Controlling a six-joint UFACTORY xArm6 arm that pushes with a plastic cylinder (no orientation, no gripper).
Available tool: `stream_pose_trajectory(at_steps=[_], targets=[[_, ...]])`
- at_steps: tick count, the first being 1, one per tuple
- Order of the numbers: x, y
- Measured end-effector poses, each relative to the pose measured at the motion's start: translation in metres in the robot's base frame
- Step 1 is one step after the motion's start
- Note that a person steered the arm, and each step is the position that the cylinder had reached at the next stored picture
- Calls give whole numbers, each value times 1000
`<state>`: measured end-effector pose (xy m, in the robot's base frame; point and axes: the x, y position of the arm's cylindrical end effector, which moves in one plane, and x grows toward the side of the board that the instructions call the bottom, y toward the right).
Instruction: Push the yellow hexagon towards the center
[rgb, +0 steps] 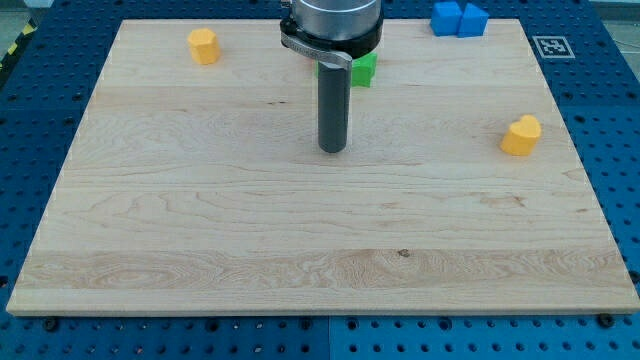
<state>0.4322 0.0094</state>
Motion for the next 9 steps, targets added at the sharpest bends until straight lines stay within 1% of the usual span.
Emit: stream_pose_trajectory(at_steps=[1, 2, 3, 4, 5, 6, 7, 8, 9], targets=[[0, 0], [0, -16], [-27, -71], [-62, -114], [-76, -132], [-89, -181], [-123, -214], [-171, -227], [-203, -233]])
